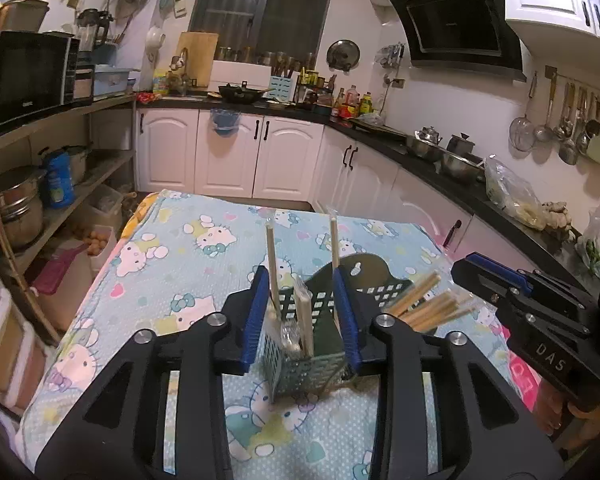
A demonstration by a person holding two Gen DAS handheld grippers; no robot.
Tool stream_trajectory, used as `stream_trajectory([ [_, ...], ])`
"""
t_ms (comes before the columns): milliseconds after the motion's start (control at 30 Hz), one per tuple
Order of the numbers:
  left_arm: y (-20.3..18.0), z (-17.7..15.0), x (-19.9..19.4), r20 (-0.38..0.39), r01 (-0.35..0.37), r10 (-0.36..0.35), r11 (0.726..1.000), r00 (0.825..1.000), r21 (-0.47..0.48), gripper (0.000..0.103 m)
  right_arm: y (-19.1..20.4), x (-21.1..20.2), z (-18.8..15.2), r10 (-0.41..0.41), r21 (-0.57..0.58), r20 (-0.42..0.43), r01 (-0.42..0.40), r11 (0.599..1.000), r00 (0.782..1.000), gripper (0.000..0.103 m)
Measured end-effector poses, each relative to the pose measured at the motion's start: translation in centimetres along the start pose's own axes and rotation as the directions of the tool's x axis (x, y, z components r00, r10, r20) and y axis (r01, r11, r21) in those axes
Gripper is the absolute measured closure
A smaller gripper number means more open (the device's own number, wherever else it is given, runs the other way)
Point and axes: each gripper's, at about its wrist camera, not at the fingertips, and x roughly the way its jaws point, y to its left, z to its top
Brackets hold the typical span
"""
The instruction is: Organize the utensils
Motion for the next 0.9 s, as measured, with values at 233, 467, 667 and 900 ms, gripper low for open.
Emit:
stream_trajectory([
  [233, -0.6, -1.3, -2.3, -0.008, -0.004, 0.004, 1.0, 1.0, 0.016, 0.058, 0.3, -2.3, -0.9, 0.002, -0.001, -0.001, -0.002, 1.0, 1.0, 0.069],
  [467, -0.4, -2.8, -3.7, -0.037, -0.01, 0.01, 1.0, 0.999, 0.003, 0.044, 0.7, -4.6, -2.1, -0.008, 0.0, -0.007, 0.008, 1.0, 1.0, 0.06],
  [667, 0.0, -4.2, -5.0, -0.054, -0.026, 0.026, 1.0, 0.998, -0.001, 0.025, 1.0, -6.4, -3.9, -0.013, 0.006, -0.016, 0.013, 1.0, 1.0, 0.046],
  [900, 0.1, -6.2, -6.1, -0.075, -0.029, 0.029, 1.0, 0.997, 0.006, 0.014, 1.0, -8.0, -6.4, -0.014, 0.025, -0.022, 0.015, 1.0, 1.0, 0.028],
])
